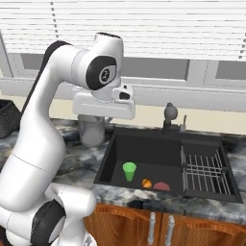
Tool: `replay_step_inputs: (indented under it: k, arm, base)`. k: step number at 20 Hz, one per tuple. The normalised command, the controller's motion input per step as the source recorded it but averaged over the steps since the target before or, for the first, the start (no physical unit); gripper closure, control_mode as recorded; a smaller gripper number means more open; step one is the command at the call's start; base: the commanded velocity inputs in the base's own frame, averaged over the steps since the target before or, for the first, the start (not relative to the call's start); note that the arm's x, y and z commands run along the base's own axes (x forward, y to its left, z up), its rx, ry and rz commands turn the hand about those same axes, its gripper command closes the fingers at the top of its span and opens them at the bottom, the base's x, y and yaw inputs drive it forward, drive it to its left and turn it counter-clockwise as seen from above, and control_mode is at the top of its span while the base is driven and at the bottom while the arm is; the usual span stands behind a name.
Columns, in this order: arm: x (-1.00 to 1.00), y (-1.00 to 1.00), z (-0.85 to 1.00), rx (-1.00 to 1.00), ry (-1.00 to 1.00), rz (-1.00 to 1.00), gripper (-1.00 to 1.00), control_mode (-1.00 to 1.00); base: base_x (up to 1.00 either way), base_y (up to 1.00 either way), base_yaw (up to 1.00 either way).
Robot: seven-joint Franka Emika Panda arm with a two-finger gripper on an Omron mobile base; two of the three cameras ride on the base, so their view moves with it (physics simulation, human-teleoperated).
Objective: Pick the cup and glass cup and place them in the sink. Then turn on the water.
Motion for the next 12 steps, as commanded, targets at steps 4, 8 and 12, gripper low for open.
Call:
replay_step_inputs:
  k: [4,8,12]
  arm:
    - [0.0,0.0,0.0,0.0,0.0,0.0,1.0,1.0]
    - [0.0,0.0,0.0,0.0,0.0,0.0,1.0,1.0]
    - [0.0,0.0,0.0,0.0,0.0,0.0,1.0,-1.0]
  base:
    - [0.0,0.0,0.0]
    - [0.0,0.0,0.0]
    - [0.0,0.0,0.0]
